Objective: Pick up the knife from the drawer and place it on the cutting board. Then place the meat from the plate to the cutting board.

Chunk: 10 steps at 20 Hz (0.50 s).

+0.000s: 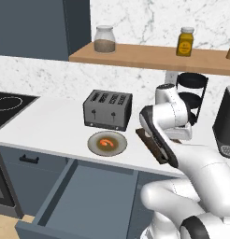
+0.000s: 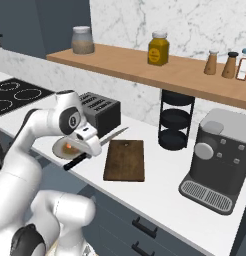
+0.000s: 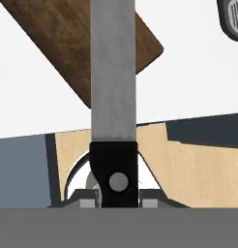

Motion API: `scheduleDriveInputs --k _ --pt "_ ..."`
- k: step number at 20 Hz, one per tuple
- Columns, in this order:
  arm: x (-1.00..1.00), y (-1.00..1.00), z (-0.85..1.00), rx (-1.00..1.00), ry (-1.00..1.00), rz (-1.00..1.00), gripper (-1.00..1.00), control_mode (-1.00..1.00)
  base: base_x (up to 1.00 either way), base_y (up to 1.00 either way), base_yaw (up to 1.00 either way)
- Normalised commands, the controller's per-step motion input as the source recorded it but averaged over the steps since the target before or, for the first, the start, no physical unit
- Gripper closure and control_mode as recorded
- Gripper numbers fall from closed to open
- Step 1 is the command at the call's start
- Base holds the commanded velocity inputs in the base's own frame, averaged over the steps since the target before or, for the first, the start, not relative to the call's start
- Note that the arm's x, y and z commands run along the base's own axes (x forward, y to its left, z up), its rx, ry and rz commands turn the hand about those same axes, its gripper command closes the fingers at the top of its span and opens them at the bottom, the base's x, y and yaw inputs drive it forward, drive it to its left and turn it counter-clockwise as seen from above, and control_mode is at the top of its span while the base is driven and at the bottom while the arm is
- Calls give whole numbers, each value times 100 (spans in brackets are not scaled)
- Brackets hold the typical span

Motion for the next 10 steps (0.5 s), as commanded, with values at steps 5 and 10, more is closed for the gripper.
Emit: scheduleDriveInputs --k 5,10 --pt "34 -22 -19 0 0 21 100 -100 0 0 0" --pt "7 -21 -36 -1 2 20 100 -100 0 0 0"
